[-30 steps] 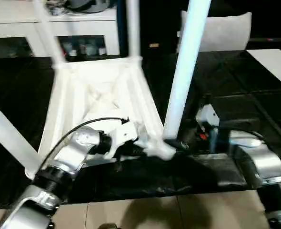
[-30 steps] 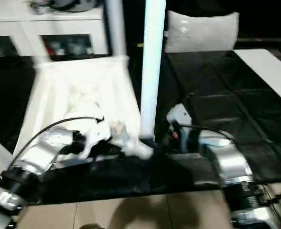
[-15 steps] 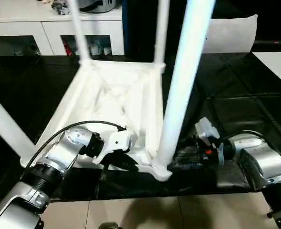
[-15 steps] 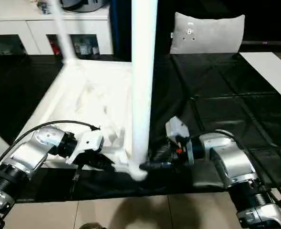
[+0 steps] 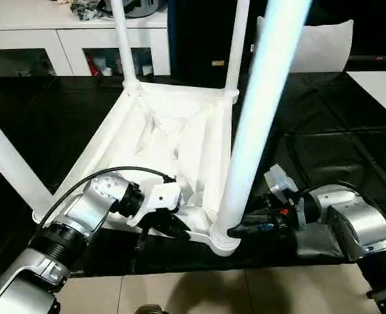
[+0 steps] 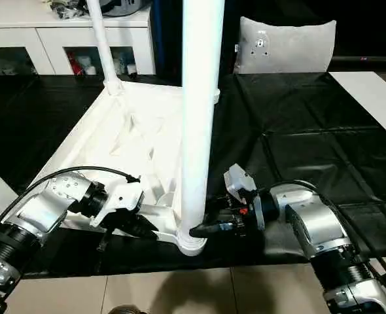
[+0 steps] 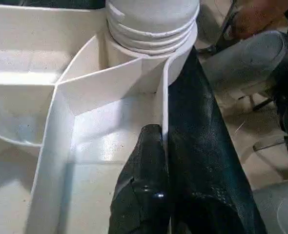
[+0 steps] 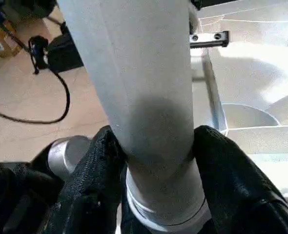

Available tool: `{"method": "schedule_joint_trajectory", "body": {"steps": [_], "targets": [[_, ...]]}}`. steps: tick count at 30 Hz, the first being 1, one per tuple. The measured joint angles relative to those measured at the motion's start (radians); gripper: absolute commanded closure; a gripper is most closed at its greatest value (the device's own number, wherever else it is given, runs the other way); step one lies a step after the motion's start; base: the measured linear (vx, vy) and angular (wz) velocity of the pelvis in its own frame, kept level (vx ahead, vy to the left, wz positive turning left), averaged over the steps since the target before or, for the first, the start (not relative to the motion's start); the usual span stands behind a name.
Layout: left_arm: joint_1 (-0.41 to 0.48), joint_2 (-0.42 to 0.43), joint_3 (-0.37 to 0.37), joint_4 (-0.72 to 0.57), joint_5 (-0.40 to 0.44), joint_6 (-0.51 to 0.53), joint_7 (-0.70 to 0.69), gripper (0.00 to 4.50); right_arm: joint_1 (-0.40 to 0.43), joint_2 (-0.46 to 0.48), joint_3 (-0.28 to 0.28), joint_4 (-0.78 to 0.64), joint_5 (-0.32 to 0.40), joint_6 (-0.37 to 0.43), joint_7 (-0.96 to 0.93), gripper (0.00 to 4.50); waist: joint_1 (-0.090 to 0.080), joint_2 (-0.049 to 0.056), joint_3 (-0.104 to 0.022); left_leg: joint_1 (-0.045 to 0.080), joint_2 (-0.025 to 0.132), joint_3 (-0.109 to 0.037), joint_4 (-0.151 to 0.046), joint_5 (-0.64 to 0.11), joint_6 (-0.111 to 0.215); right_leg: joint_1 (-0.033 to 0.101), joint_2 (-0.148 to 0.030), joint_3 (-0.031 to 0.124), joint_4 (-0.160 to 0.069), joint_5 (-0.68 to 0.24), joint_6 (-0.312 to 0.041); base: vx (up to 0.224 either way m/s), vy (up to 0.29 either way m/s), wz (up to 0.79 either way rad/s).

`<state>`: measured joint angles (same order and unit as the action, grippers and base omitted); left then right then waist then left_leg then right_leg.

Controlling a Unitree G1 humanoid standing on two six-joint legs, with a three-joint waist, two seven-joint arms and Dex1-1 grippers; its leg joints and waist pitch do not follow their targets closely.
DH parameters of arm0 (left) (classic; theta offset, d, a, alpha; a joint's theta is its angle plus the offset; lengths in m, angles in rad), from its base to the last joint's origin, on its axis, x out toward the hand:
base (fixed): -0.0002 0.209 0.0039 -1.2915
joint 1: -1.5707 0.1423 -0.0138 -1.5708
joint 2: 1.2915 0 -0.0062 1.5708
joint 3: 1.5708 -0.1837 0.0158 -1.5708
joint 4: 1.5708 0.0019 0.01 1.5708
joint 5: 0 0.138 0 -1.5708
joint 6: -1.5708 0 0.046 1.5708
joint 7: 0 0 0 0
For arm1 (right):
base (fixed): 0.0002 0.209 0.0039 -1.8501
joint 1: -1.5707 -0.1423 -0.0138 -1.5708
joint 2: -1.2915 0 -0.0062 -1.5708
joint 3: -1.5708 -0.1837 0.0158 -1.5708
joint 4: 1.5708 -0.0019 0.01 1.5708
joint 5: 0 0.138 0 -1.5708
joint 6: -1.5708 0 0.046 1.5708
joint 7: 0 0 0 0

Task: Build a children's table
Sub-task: Rotate leg to tighten

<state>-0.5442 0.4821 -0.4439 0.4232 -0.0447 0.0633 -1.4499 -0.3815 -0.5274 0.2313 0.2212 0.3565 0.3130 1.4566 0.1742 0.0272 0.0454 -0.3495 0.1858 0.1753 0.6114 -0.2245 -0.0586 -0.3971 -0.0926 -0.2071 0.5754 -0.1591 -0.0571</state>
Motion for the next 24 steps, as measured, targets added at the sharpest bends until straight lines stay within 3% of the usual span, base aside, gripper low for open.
{"method": "schedule_joint_trajectory", "body": {"steps": [3,5,7,11,15,19,20,24], "targets": [[0.006,-0.012,0.019,-0.013,0.000,0.064,0.037,4.50,0.019,0.023,-0.026,-0.025,0.001,0.034,-0.065,2.58,-0.003,0.000,0.000,0.000,0.000,0.000,0.000,0.000,-0.001,0.001,0.000,0.000,0.000,0.000,0.000,0.000,0.000,0.00],[0.006,-0.027,0.046,-0.013,0.003,0.130,0.100,4.50,0.027,0.055,-0.051,-0.026,-0.008,0.049,-0.152,2.59,-0.014,-0.001,0.001,0.001,0.000,0.000,0.000,-0.002,-0.006,0.003,0.000,0.000,0.001,0.000,0.000,0.000,0.000,0.00],[0.005,-0.050,0.075,-0.013,0.012,0.184,0.174,4.50,0.027,0.100,-0.083,-0.025,-0.037,0.059,-0.262,2.59,-0.034,-0.002,0.001,0.002,0.000,0.000,0.000,-0.001,-0.007,0.003,0.000,0.000,0.000,0.000,0.000,0.000,0.000,0.00],[-0.001,-0.133,0.128,-0.013,0.041,0.286,0.355,4.50,0.006,0.219,-0.146,-0.006,-0.097,0.081,-0.544,2.62,-0.097,-0.003,0.002,0.001,0.002,0.000,-0.001,-0.001,-0.008,0.004,0.002,-0.004,-0.007,0.002,0.003,0.000,0.000,0.00],[-0.024,-0.231,0.172,0.001,0.074,0.370,0.554,4.50,-0.051,0.354,-0.187,0.045,-0.162,0.090,-0.825,2.62,-0.123,-0.003,0.002,0.000,0.002,-0.001,-0.004,-0.001,-0.008,0.004,0.002,-0.005,-0.011,0.003,0.002,0.000,0.000,0.00],[-0.046,-0.299,0.188,0.015,0.090,0.395,0.682,4.50,-0.092,0.412,-0.198,0.076,-0.203,0.075,-0.994,2.62,-0.118,-0.002,0.001,-0.007,0.001,-0.001,-0.009,0.000,-0.001,-0.001,0.002,-0.004,-0.013,0.003,0.001,0.000,0.000,0.00],[-0.046,-0.313,0.193,0.015,0.090,0.395,0.700,4.50,-0.092,0.418,-0.206,0.077,-0.204,0.068,-1.007,2.07,-0.114,-0.002,0.001,-0.009,0.001,-0.001,-0.009,0.000,0.000,-0.004,0.002,-0.004,-0.013,0.002,0.001,0.053,0.004,0.02],[-0.054,-0.333,0.192,0.014,0.090,0.395,0.716,4.50,-0.089,0.431,-0.227,0.076,-0.204,0.058,-1.024,1.61,-0.097,-0.001,0.001,-0.018,0.000,0.000,-0.001,-0.006,0.006,-0.015,-0.001,-0.001,0.003,-0.006,-0.005,0.013,0.001,0.00]]}}
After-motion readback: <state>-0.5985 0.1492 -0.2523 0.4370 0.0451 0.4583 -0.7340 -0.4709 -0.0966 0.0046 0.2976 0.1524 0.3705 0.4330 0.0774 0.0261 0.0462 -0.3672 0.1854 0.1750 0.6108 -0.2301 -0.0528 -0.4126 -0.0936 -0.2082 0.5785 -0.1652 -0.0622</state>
